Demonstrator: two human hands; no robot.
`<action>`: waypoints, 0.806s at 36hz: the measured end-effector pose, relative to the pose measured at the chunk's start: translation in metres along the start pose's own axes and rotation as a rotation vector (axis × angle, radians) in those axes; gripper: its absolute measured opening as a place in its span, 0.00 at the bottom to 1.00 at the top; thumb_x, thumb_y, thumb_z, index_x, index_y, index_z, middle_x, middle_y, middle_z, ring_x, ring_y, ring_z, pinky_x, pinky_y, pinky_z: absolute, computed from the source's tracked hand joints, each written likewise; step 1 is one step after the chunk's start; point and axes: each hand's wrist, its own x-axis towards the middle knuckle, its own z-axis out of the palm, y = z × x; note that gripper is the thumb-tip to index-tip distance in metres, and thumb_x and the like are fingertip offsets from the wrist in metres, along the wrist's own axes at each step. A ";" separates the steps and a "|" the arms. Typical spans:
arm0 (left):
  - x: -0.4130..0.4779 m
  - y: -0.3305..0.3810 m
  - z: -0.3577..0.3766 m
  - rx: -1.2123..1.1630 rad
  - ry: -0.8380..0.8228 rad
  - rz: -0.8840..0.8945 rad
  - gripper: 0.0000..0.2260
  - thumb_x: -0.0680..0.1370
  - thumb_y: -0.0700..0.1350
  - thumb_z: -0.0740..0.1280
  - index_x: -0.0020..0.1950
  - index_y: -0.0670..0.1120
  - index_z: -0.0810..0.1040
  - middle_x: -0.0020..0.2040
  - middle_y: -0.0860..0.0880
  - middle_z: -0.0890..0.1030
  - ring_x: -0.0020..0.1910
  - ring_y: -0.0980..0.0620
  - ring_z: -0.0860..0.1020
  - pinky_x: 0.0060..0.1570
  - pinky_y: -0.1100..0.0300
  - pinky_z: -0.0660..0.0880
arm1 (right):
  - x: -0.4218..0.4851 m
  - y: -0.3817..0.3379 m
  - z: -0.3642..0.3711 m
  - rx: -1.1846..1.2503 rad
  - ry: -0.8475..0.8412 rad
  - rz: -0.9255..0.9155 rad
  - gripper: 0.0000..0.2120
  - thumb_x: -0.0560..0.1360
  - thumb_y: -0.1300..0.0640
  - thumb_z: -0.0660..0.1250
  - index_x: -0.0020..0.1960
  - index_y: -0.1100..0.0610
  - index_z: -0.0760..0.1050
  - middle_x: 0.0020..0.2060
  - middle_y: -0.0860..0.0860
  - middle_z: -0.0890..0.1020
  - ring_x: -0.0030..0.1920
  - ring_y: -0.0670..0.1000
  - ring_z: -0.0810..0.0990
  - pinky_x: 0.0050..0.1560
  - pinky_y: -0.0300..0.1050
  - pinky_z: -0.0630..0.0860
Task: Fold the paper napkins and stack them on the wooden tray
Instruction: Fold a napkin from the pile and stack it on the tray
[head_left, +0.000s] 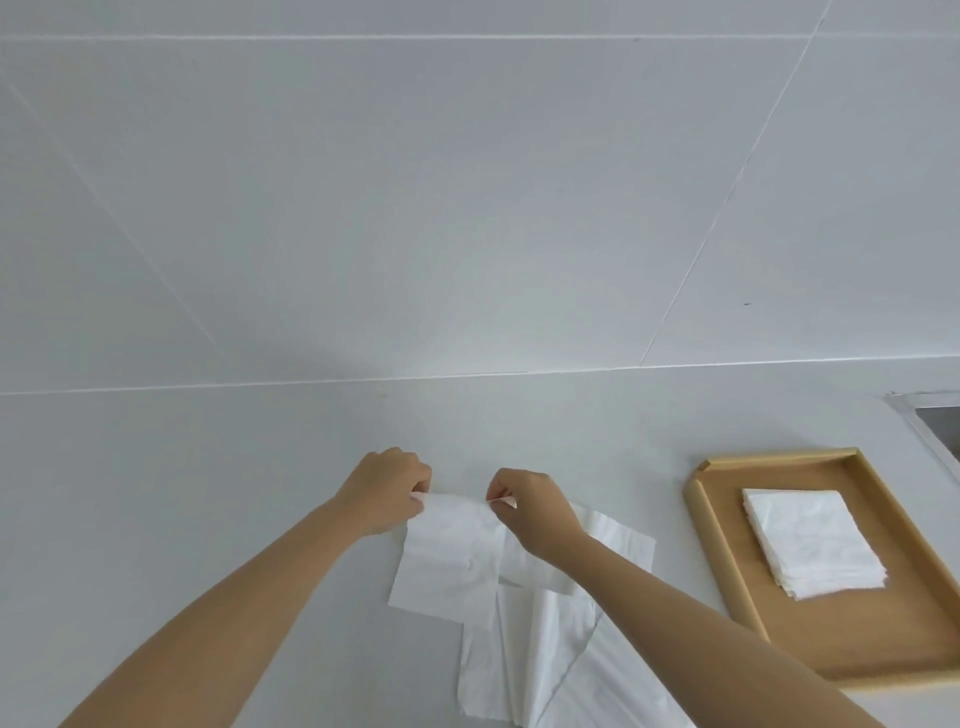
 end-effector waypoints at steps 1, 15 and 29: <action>-0.002 -0.002 0.001 -0.005 0.003 0.002 0.05 0.74 0.40 0.60 0.40 0.47 0.68 0.39 0.53 0.68 0.44 0.52 0.66 0.35 0.71 0.57 | -0.001 -0.001 0.000 -0.004 -0.015 -0.017 0.08 0.75 0.64 0.59 0.49 0.62 0.77 0.49 0.55 0.82 0.51 0.54 0.79 0.51 0.48 0.75; -0.034 -0.009 0.034 -0.067 -0.374 -0.009 0.06 0.73 0.42 0.67 0.49 0.44 0.77 0.41 0.55 0.68 0.46 0.53 0.68 0.32 0.69 0.59 | -0.033 0.001 0.016 -0.160 -0.462 -0.122 0.12 0.75 0.52 0.65 0.53 0.60 0.76 0.53 0.57 0.82 0.54 0.54 0.79 0.55 0.47 0.75; -0.016 -0.020 0.043 -0.346 -0.195 -0.253 0.20 0.73 0.47 0.68 0.64 0.46 0.69 0.57 0.47 0.71 0.55 0.48 0.72 0.55 0.57 0.70 | -0.003 0.004 0.025 -0.262 -0.250 0.014 0.21 0.77 0.54 0.61 0.68 0.55 0.64 0.64 0.54 0.72 0.65 0.53 0.69 0.62 0.47 0.71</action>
